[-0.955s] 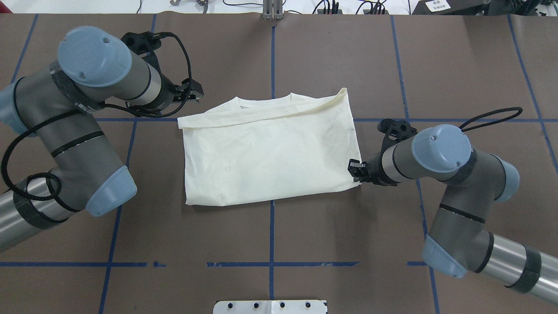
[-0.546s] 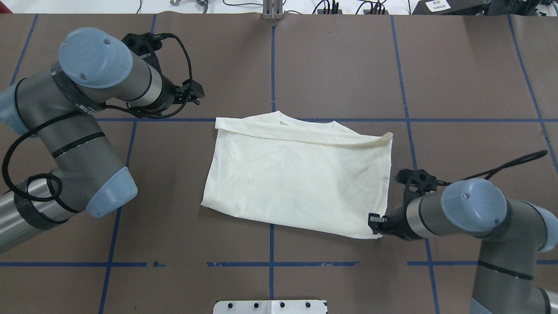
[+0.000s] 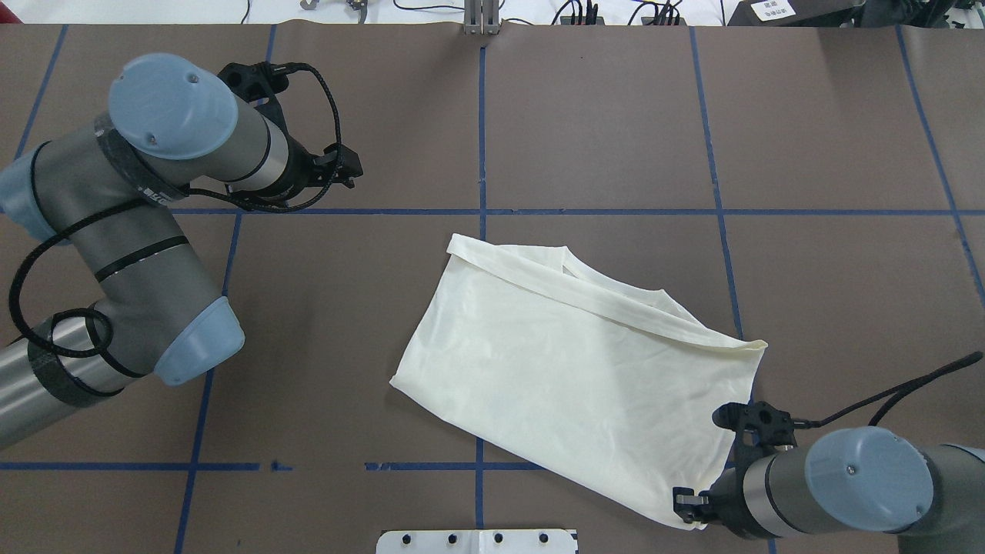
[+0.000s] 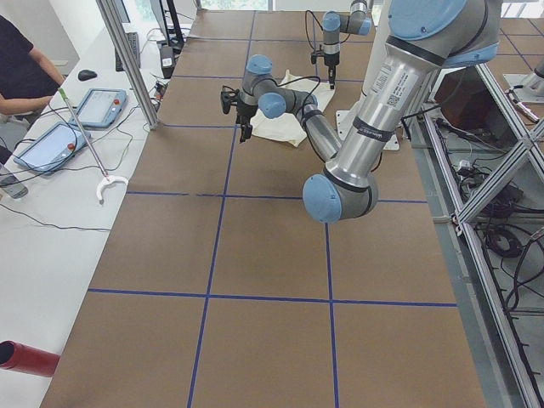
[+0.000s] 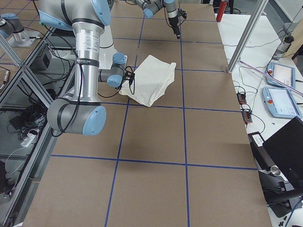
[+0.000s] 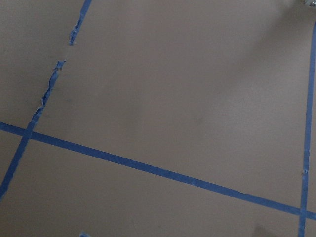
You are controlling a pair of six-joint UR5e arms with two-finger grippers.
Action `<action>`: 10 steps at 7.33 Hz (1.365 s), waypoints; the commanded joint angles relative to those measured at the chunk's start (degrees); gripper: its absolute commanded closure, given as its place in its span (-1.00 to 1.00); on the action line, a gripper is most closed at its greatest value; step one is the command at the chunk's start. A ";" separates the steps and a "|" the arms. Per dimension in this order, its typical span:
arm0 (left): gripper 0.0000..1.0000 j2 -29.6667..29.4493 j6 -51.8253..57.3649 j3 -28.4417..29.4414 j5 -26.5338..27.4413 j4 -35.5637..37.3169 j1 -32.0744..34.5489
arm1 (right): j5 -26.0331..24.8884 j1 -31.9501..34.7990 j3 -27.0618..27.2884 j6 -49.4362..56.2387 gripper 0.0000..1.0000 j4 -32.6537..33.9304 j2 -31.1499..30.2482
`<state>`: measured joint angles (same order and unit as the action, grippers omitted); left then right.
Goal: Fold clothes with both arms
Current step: 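Drag the folded shirt toward the robot with the right gripper, then push the shirt's far corner with the left gripper to rotate it upright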
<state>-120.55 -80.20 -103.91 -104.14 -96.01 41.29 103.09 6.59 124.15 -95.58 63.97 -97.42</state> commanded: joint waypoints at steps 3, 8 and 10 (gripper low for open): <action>-0.95 1.54 -22.65 -0.58 -0.63 -3.66 -13.74 | -3.95 10.87 2.15 -0.22 -1.00 -0.51 4.68; -0.40 2.42 -32.13 0.29 1.92 -3.48 -22.83 | -3.86 15.12 1.63 -0.13 -1.00 -0.51 8.46; 0.16 2.77 -31.69 0.73 1.92 -3.57 -22.39 | -3.95 15.12 1.45 -0.13 -1.00 -0.51 8.65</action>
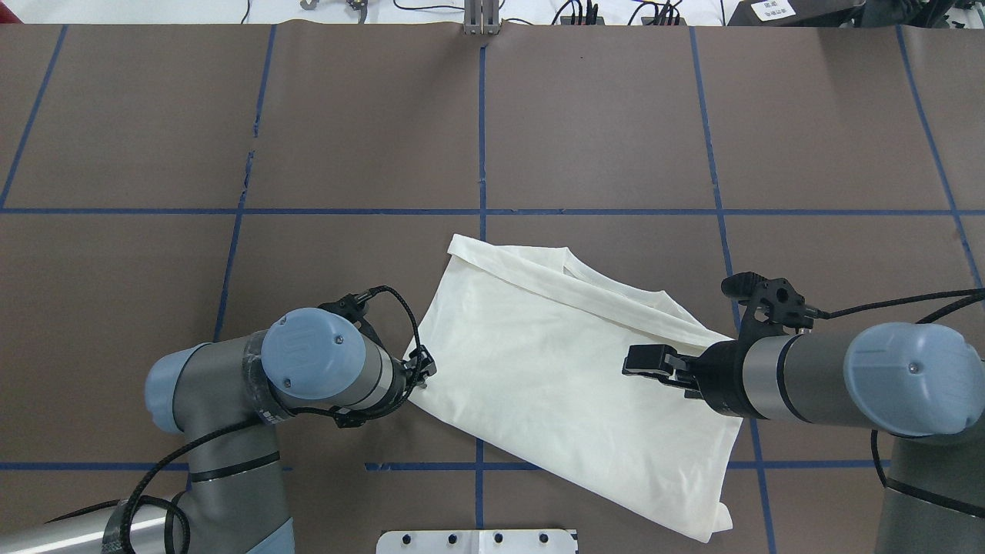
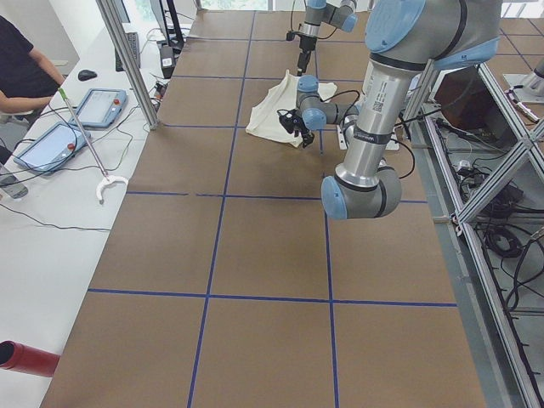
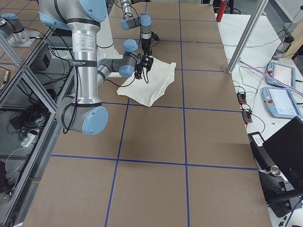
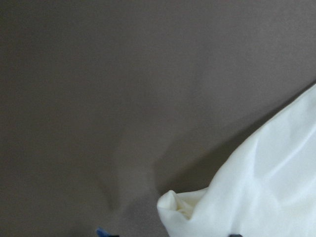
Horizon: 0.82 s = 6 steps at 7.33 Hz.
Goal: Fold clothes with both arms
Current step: 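Push the shirt's far corner with the left gripper to rotate it upright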
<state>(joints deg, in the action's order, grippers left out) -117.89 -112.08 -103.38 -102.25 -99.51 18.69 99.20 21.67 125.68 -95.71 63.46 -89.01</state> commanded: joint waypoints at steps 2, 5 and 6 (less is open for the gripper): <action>0.95 0.12 0.63 0.28 -0.05 -0.33 0.29 | 0.02 0.04 -0.09 0.00 -1.00 0.00 0.24; 1.00 0.12 3.78 0.81 1.62 -0.33 1.69 | -0.06 0.04 -0.17 -0.09 -1.00 0.00 0.24; 1.00 0.12 4.49 0.98 1.71 -0.24 4.05 | -0.06 0.04 -0.26 -0.09 -1.00 0.00 0.15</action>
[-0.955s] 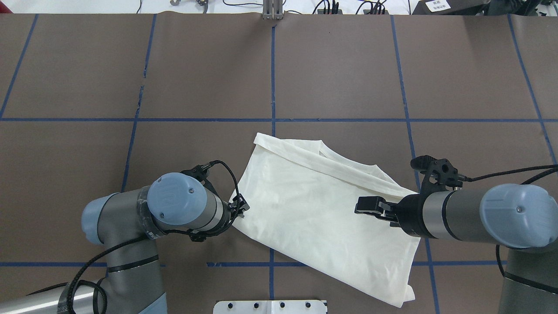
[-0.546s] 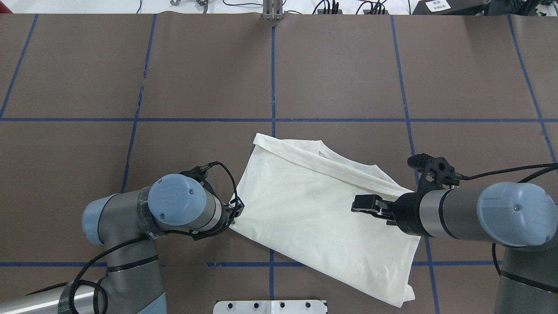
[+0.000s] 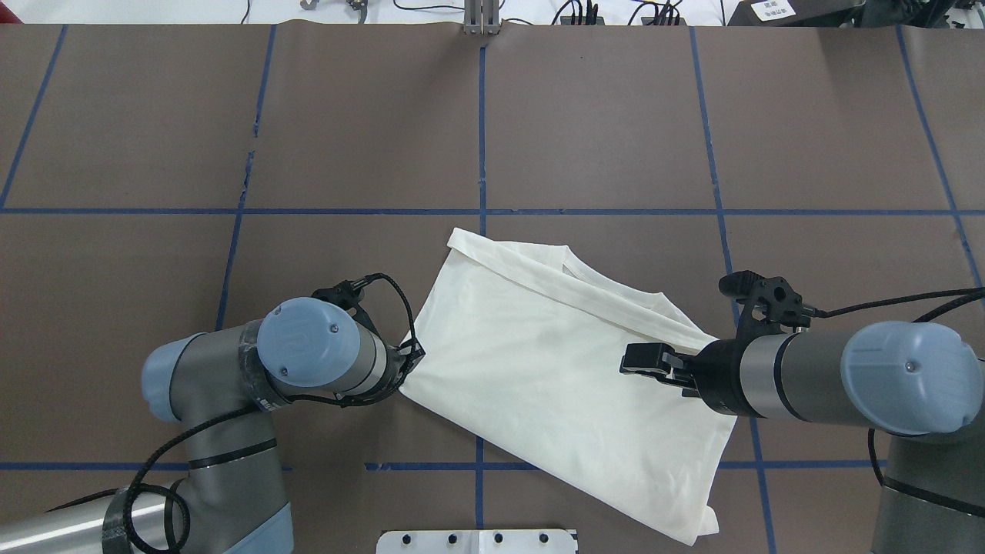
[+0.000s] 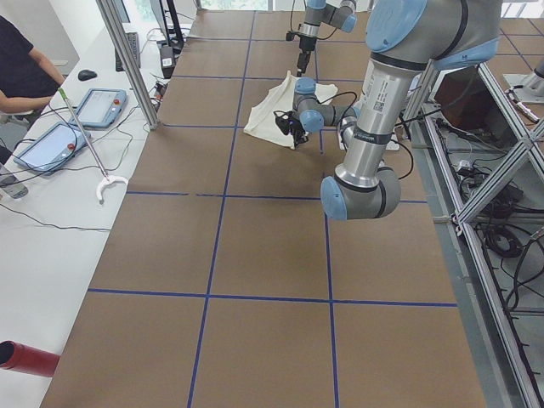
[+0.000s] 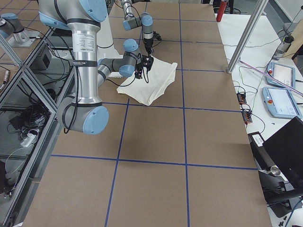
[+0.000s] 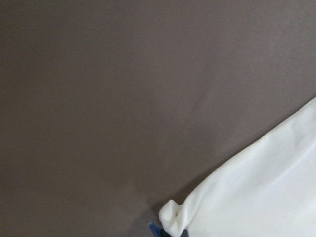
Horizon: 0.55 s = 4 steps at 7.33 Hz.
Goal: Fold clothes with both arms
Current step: 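Push the shirt's far corner with the left gripper to rotate it upright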
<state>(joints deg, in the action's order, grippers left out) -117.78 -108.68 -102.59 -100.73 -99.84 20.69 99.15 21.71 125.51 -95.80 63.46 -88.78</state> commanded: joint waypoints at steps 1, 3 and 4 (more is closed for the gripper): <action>1.00 -0.17 4.06 1.68 0.35 0.08 4.94 | 0.08 0.00 -0.09 0.00 -1.00 0.00 -0.07; 1.00 -1.31 11.53 8.43 1.15 -4.18 12.66 | 0.08 0.09 -0.26 0.00 -1.00 0.00 -0.16; 1.00 -3.14 13.30 12.99 1.15 -8.31 15.58 | -0.01 0.09 -0.44 0.00 -1.00 0.00 -0.16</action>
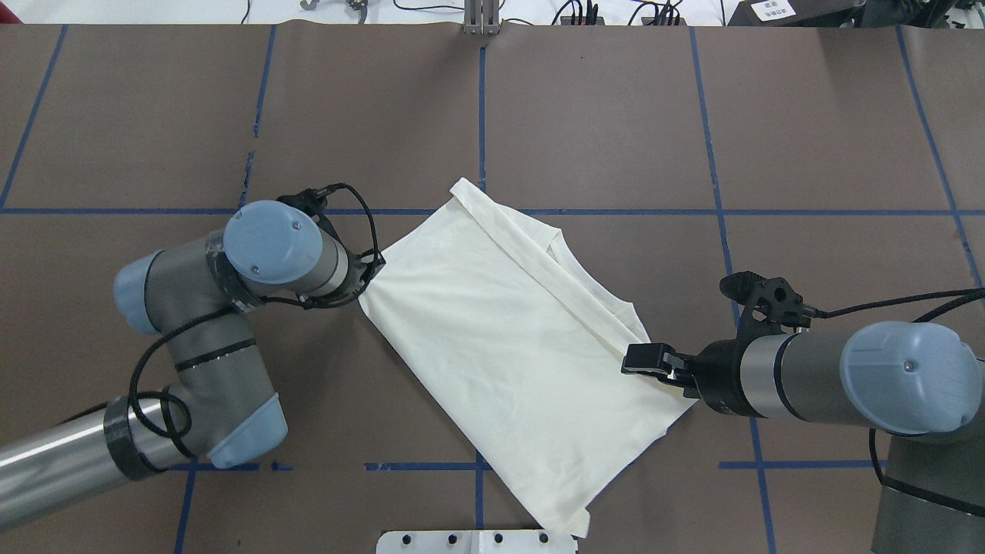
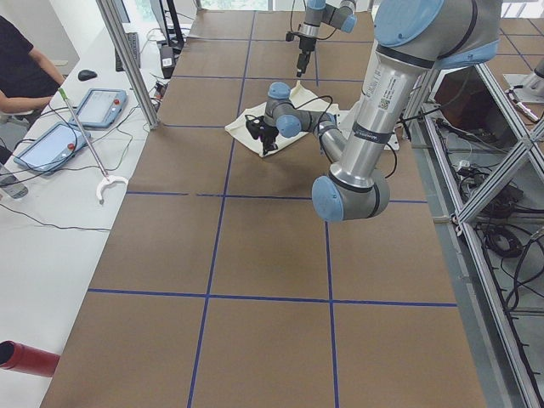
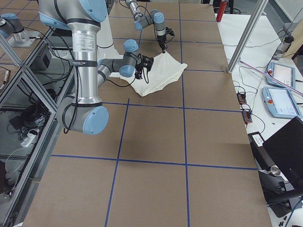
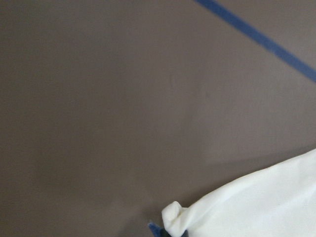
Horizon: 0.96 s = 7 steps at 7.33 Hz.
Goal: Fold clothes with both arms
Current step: 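Push the shirt's far corner with the left gripper to rotate it upright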
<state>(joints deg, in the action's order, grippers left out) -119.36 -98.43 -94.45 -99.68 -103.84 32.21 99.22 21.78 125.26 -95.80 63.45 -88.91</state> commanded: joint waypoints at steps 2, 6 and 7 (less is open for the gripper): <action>1.00 -11.37 8.14 18.09 0.62 -8.80 6.98 | -0.17 0.02 -0.98 0.00 -1.00 0.00 -0.03; 1.00 -20.20 16.24 37.64 5.99 -27.96 9.53 | -0.52 -0.16 -2.04 0.00 -1.00 0.00 0.14; 1.00 -20.64 16.25 39.32 6.08 -29.82 9.53 | -1.13 -0.25 -2.12 0.00 -1.00 0.00 0.14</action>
<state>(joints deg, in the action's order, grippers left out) -139.15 -82.91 -57.66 -93.81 -130.60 41.49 98.61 21.63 123.27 -95.82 63.46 -88.82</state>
